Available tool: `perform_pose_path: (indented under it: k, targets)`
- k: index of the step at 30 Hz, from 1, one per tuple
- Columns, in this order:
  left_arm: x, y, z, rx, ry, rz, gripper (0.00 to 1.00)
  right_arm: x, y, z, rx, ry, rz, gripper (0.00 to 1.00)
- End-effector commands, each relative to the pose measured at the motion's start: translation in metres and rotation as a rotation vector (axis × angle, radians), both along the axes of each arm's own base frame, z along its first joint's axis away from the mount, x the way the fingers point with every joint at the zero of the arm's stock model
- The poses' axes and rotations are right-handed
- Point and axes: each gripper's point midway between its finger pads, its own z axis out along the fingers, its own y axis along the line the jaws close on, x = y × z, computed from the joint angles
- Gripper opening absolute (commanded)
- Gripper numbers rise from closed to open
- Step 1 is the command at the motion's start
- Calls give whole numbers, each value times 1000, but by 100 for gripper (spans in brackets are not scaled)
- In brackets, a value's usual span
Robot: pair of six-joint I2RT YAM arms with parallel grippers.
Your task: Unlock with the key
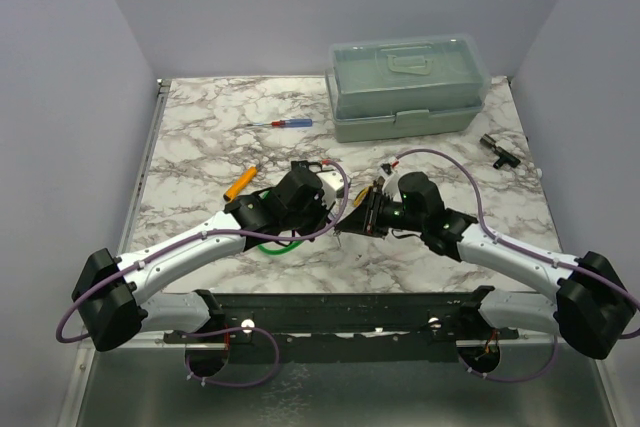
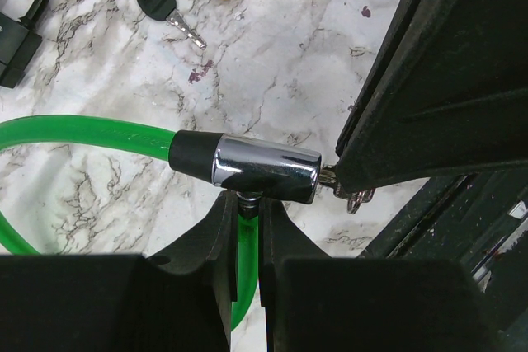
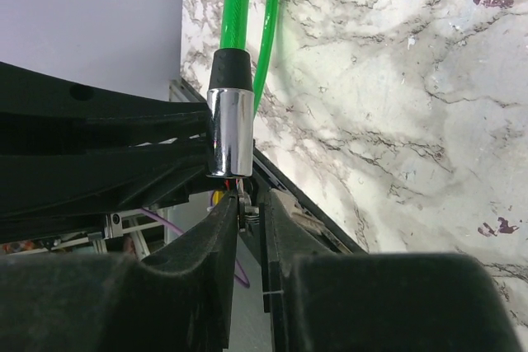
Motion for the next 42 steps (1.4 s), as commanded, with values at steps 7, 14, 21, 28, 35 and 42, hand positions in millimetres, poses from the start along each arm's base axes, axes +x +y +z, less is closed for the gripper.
perform_pose_path:
  k: [7, 14, 21, 28, 35, 42]
  targets:
    - [7, -8, 13, -46, -36, 6, 0, -3, 8, 2, 62, 9, 30, 15]
    - [7, -8, 15, -52, -40, 8, 0, -2, 12, 3, 90, 27, 38, 5]
    - [7, -8, 21, -68, -52, 10, 0, 1, 13, 4, 128, 60, -5, 0]
    - [8, -7, 26, -84, -68, 16, 0, 5, 20, 15, 224, 72, -24, 0]
    - [9, -6, 33, -104, -91, 23, 0, 3, 23, 27, 331, 89, -28, 0]
    - [11, -4, 36, -109, -106, 34, 0, -3, 23, 38, 477, 117, -13, 0]
